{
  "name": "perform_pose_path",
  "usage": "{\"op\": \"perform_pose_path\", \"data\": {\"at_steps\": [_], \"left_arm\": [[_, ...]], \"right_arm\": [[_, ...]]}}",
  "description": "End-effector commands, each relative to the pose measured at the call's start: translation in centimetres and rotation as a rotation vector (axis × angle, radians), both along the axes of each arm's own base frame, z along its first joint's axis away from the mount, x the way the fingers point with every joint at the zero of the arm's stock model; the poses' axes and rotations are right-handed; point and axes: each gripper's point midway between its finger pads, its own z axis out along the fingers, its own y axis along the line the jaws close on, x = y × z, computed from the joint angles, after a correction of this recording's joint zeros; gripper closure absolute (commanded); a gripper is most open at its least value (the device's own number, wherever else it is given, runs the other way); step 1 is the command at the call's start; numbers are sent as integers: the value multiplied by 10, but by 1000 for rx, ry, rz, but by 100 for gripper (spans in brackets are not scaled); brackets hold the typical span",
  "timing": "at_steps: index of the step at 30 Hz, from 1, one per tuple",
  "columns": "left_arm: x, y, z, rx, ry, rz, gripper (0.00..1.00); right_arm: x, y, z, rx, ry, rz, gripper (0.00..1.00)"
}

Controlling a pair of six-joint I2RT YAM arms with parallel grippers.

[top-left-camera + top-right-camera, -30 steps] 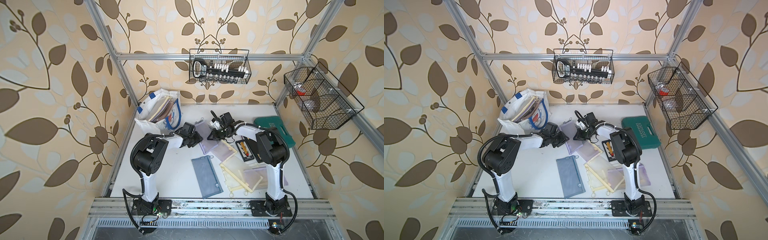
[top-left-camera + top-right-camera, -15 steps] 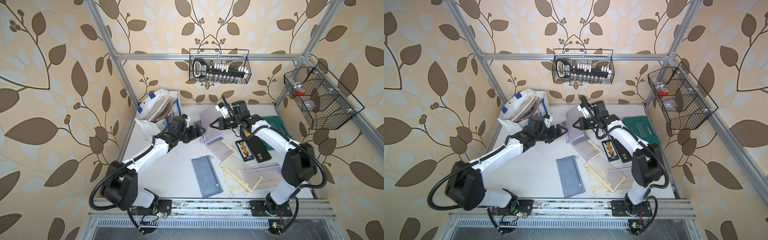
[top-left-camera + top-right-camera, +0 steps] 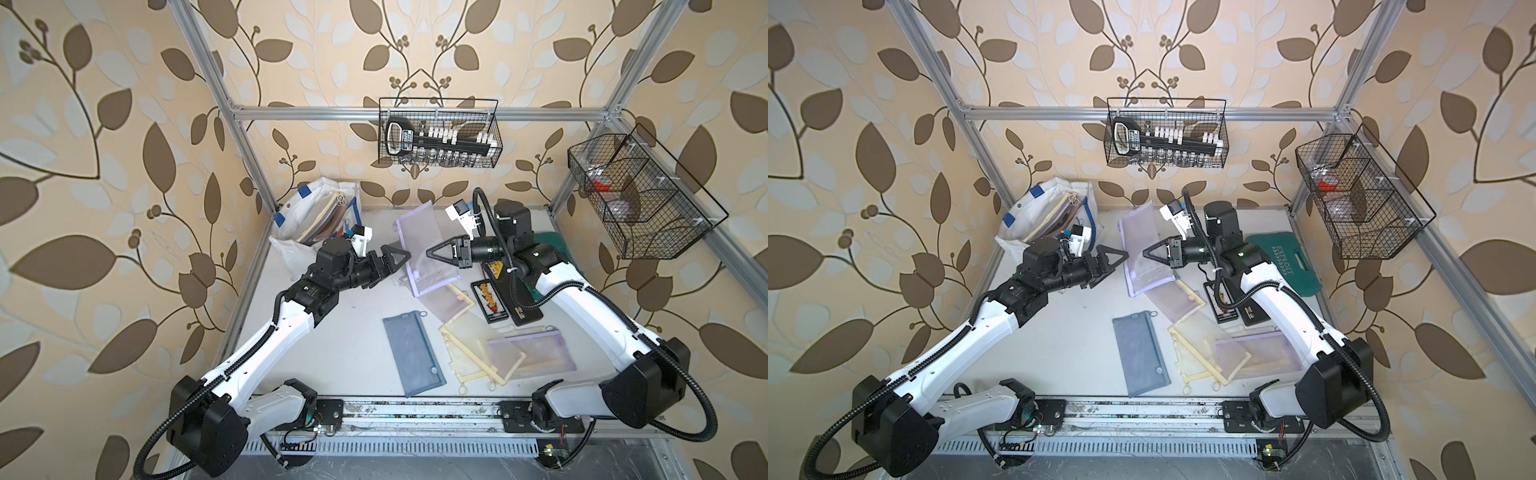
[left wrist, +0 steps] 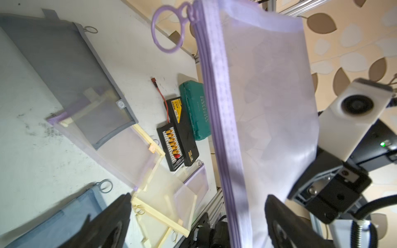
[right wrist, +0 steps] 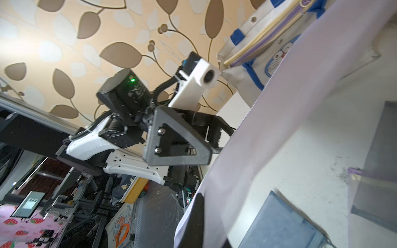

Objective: Put the pencil pouch into the canvas bag
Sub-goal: Pick up the pencil pouch.

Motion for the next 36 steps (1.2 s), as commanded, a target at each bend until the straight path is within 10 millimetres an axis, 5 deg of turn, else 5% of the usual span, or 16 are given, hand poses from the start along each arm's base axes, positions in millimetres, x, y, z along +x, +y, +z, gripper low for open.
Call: {"op": "perform_pose_path", "data": {"at_steps": [1,11,18,22,27,31,36], "left_arm": [[-1,-7,45,-140,-114,-31,7],[-9,-6,88,-244,-269,-48,28],[-12,-1,92,-238,-296,-24,63],[-18,2,98,-206,-332,-25,75],[-21,10,104,-90,-365,-4,96],[-19,23,110,80,-389,39,100],[-2,65,113,419,-378,162,100]], "right_arm": [[-22,8,13,64,-16,101,100],[-29,13,19,91,-20,121,100],[-21,14,12,77,-1,83,100],[-13,14,5,58,20,42,98],[-2,13,7,41,18,-14,62],[7,10,5,-15,12,-65,25],[16,1,-6,-105,8,-143,6]]}}
